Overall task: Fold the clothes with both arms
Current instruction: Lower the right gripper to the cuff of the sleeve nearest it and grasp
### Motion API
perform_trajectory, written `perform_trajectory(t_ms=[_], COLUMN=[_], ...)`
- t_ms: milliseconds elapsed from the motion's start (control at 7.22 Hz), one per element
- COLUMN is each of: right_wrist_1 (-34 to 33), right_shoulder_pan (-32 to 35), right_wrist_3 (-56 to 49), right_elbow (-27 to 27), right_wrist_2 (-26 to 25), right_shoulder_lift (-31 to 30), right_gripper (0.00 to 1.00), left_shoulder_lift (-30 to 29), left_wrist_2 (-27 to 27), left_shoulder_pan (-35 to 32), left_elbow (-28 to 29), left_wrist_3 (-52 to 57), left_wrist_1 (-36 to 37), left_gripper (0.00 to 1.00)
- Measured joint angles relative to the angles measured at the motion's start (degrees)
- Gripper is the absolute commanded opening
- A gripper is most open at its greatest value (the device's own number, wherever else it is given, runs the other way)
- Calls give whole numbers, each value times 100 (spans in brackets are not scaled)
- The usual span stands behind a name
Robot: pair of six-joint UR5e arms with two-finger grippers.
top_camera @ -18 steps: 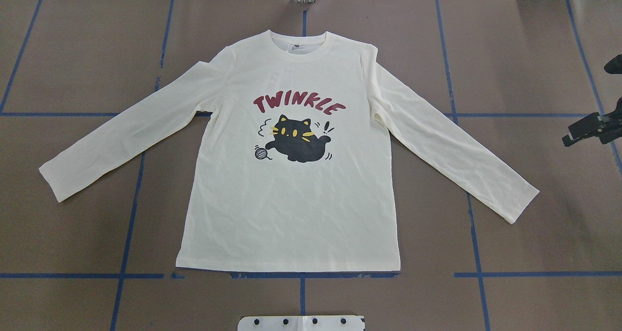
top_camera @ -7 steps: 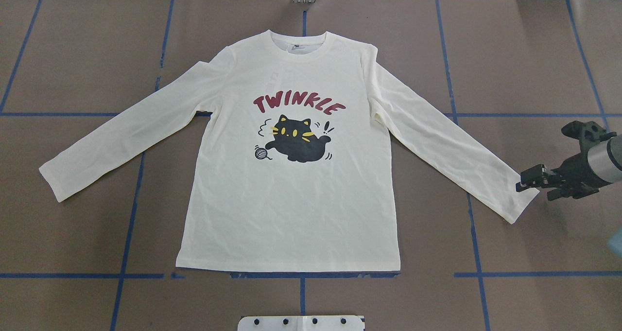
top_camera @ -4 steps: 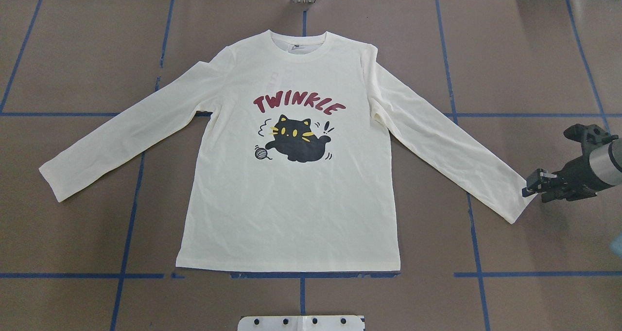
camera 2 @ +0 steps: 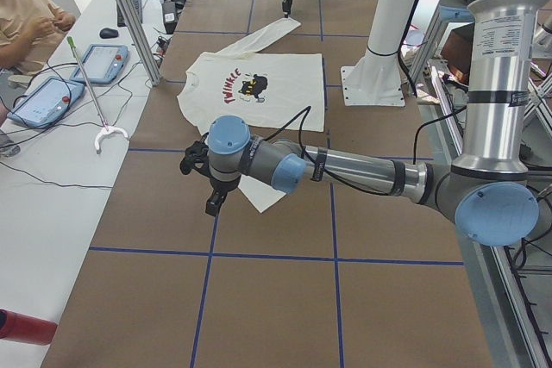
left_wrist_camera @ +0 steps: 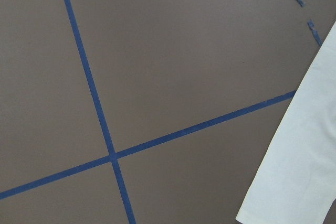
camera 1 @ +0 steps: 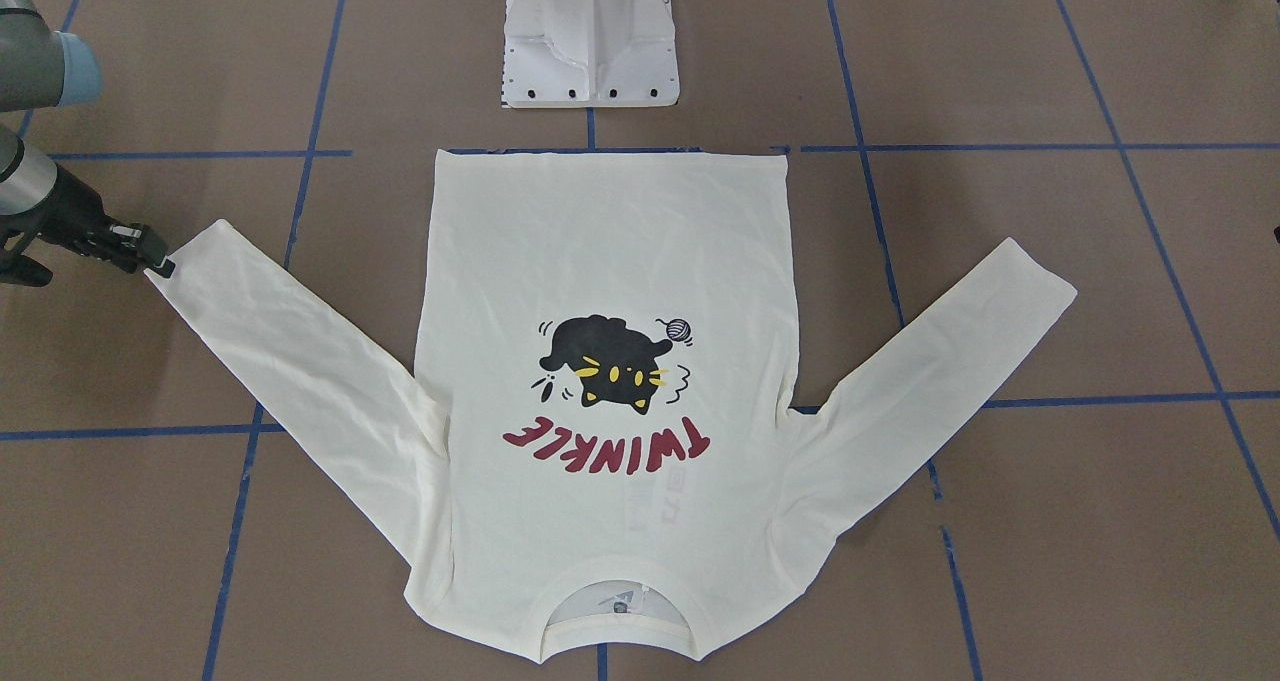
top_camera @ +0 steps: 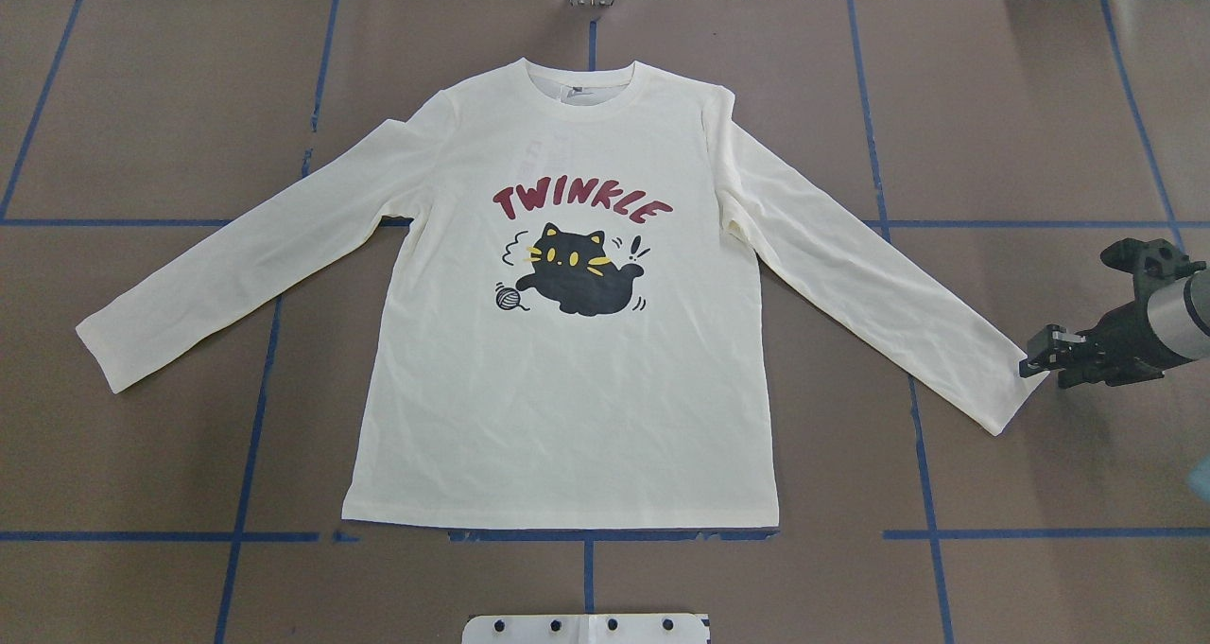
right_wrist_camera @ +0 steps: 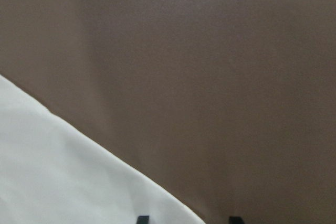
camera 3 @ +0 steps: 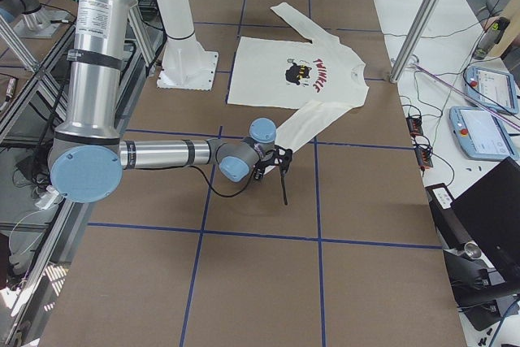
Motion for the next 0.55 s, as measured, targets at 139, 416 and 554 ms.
perform_trajectory(t_ms=[139,416,554], right_wrist_1=[0,0,-1], right_shoulder_pan=[0,0,-4], right_wrist_3=[1,7,7], right_elbow=[-3,-13,-27], right_wrist_2=[-25,-37,-34], right_shoulder_lift=[6,20,31], right_gripper=[36,0,0], left_shoulder_lift=[4,6,6], left_wrist_2=[14,31,33], left_shoulder_pan=[0,0,0], left_elbow=[4,6,3], left_wrist_3=[4,8,12], left_wrist_1=[0,0,0], left_gripper=[100,100,100])
